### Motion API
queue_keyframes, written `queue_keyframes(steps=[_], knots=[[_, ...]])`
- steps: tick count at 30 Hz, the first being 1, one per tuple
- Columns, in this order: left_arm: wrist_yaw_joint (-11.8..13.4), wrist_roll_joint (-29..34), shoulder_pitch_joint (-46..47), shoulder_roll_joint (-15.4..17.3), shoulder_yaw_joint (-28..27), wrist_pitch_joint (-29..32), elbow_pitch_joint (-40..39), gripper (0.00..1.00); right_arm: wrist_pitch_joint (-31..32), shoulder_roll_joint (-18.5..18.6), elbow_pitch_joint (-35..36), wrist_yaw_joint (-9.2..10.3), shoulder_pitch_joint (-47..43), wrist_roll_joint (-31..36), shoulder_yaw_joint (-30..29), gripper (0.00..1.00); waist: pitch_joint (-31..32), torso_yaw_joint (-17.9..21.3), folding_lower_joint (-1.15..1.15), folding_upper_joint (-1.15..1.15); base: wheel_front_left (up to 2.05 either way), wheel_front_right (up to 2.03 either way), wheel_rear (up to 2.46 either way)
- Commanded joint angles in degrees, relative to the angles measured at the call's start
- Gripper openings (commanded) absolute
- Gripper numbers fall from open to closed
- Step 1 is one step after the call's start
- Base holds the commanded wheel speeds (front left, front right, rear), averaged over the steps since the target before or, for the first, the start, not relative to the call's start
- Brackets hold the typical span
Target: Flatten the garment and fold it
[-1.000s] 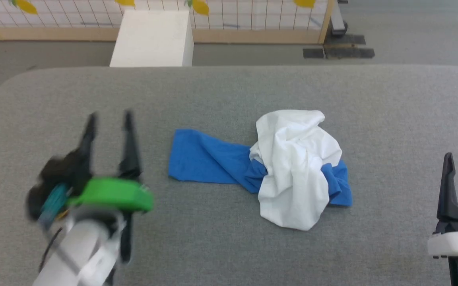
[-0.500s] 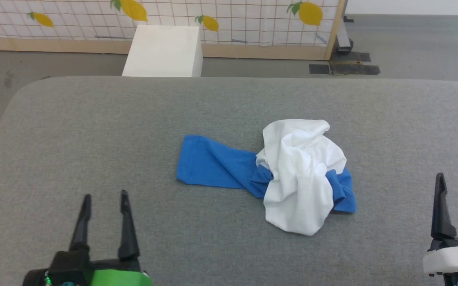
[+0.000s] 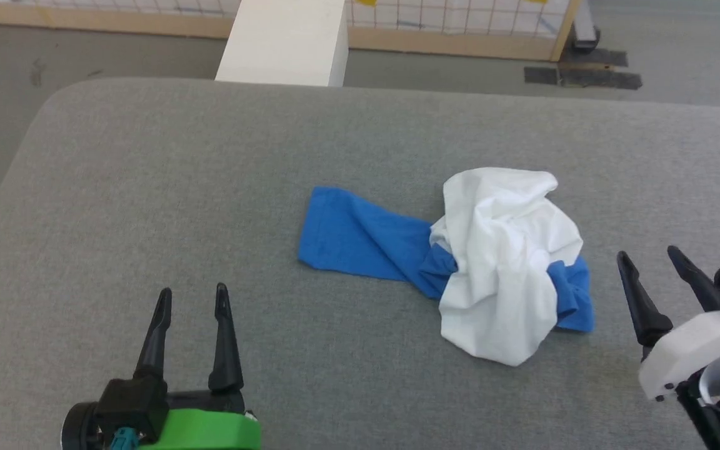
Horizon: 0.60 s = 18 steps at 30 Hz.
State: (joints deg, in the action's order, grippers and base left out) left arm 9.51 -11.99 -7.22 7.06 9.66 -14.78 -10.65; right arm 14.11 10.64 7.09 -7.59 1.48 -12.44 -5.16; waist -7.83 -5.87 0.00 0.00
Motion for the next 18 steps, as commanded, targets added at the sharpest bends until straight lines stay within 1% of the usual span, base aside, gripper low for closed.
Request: queue_keyframes(steps=[1, 5, 7, 10, 14, 15, 16, 17, 18], knots=[[-0.76, 0.69, 1.34, -0.62, -0.43, -0.21, 0.33, 1.00, 2.43, 2.19, -0.13, 0.10, 1.08, -1.24, 0.85, 1.00, -2.53, -2.14, 0.00, 0.00, 0.00, 0.00, 0.00], [-2.38, 1.58, 2.28, -1.90, -1.00, -0.21, 1.11, 1.00, 10.05, 7.43, -1.80, 0.10, 1.34, -4.49, 3.74, 1.00, -4.52, -3.70, 0.00, 0.00, 0.00, 0.00, 0.00], [-3.03, 1.97, 2.71, -2.39, -1.24, -0.21, 1.46, 1.00, 12.73, 9.27, -2.59, 0.10, 1.20, -5.86, 5.14, 1.00, -5.40, -4.43, 0.00, 0.00, 0.00, 0.00, 0.00], [-3.83, 2.57, 3.42, -2.99, -1.45, -0.21, 1.88, 1.00, 14.14, 11.61, -3.73, 0.10, 1.23, -7.21, 7.39, 1.00, -6.50, -5.36, 0.00, 0.00, 0.00, 0.00, 0.00], [-4.59, 2.99, 4.34, -3.52, -1.71, -0.21, 2.29, 1.00, 14.37, 12.27, -6.08, 0.10, 1.59, -8.62, 8.49, 1.00, -7.69, -6.28, 0.00, 0.00, 0.00, 0.00, 0.00], [-4.68, 3.07, 4.53, -3.61, -1.74, -0.21, 2.34, 1.00, 14.53, 12.30, -6.73, 0.10, 1.68, -8.68, 8.76, 0.47, -7.91, -6.39, 0.00, 0.00, 0.00, 0.00, 0.00], [-4.73, 3.15, 4.76, -3.72, -1.79, -0.21, 2.43, 1.00, 14.63, 12.20, -7.49, 0.10, 1.89, -8.82, 9.04, 0.13, -8.09, -6.46, 0.00, 0.00, 0.00, 0.00, 0.00], [-4.76, 3.19, 4.93, -3.78, -1.82, -0.21, 2.50, 1.00, 14.63, 12.20, -7.99, 0.10, 2.10, -8.80, 9.32, 0.00, -8.20, -6.49, 0.00, 0.00, 0.00, 0.00, 0.00], [-4.78, 3.24, 5.11, -3.86, -1.89, -0.21, 2.60, 1.00, 14.62, 12.36, -8.54, 0.10, 2.41, -8.46, 9.62, 0.00, -8.26, -6.47, 0.00, 0.00, 0.00, 0.00, 0.00]])
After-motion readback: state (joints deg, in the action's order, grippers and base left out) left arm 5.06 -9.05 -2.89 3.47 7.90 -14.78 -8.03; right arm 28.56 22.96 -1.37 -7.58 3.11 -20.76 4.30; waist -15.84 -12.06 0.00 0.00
